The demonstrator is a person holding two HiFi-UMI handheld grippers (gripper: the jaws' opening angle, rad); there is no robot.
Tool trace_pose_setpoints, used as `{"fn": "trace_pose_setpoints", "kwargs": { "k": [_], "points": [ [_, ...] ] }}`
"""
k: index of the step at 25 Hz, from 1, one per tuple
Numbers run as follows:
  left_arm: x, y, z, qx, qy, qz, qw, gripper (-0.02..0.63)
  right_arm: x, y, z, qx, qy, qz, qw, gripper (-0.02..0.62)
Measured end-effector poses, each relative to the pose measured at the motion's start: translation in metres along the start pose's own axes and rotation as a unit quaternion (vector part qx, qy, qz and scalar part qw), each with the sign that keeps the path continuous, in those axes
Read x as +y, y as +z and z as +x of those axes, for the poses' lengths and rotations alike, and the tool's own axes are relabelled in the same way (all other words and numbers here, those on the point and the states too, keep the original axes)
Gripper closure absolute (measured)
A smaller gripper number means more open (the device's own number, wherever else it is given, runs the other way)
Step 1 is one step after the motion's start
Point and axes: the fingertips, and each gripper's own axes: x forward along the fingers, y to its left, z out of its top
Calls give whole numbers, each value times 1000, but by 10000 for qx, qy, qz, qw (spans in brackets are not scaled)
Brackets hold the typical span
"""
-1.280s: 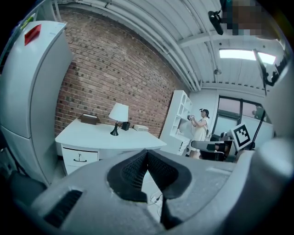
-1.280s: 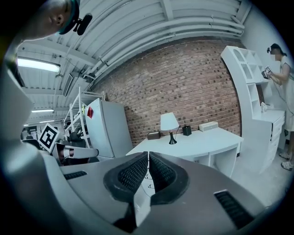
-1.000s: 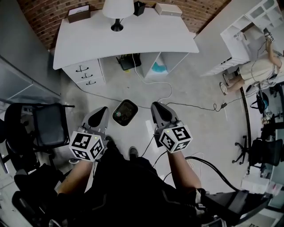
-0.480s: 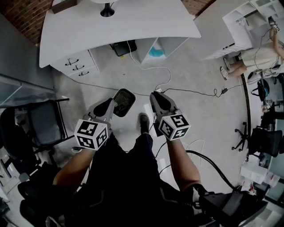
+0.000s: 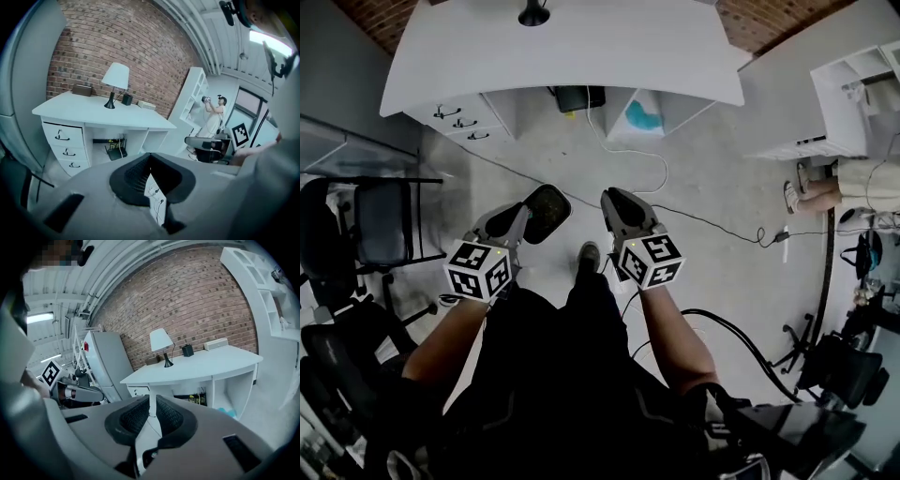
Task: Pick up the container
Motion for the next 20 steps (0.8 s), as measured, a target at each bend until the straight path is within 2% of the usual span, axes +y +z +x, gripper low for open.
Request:
{"fn": "trace_pose_setpoints", "kwargs": {
  "k": [4,9,13,20],
  "points": [
    [-17,3,15,-249,426,-151,9987,597,-19,-1,4,260,549,-239,9979,586],
    [-18,-6,15,-331,847,-397,9951,597,-25,-11,15,519,856,-377,9943,586],
    [-15,-20,8,-353,902,-544,9938,597,-22,-26,25,722,937,-530,9916,586],
    [11,-68,22,-273,954,-678,9927,597,-28,-74,48,1101,761,-560,9894,585]
  ]
}}
